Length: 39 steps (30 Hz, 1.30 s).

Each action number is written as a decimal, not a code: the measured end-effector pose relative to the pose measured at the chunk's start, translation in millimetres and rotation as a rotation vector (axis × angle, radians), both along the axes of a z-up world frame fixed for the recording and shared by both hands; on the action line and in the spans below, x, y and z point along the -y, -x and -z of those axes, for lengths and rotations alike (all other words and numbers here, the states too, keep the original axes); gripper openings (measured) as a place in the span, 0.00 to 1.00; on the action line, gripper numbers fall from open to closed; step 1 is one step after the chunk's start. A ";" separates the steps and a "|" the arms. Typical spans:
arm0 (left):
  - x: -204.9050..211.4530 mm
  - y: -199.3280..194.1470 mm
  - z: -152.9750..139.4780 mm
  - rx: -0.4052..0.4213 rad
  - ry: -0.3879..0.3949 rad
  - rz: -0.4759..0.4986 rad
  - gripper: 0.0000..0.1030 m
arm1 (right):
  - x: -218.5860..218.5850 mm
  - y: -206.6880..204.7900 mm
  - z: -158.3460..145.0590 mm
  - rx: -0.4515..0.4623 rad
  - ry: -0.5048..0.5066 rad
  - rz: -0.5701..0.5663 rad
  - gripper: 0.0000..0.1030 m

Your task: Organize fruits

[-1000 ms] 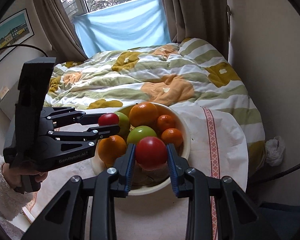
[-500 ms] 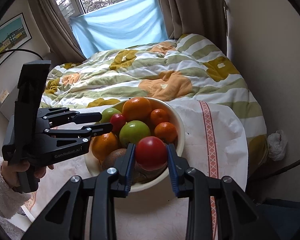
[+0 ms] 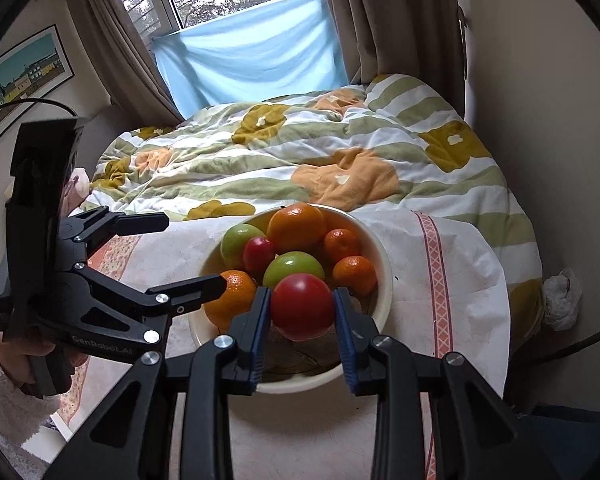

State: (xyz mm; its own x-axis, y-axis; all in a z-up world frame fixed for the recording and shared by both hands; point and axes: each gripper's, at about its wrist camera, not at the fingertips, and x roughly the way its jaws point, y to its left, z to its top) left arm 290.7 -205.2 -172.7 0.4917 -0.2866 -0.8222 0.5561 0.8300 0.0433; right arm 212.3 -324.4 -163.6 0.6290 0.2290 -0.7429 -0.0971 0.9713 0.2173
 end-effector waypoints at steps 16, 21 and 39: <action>-68.7 30.0 -6.7 -0.004 0.016 -0.136 1.00 | -40.2 -24.6 19.5 -0.030 -0.001 -0.100 0.28; -85.0 40.3 -3.8 -0.006 0.032 -0.203 1.00 | -45.1 -31.4 32.5 -0.057 0.020 -0.110 0.28; -116.0 95.1 -46.7 0.063 0.048 -0.391 1.00 | -42.7 -5.6 -6.9 0.029 0.043 -0.135 0.90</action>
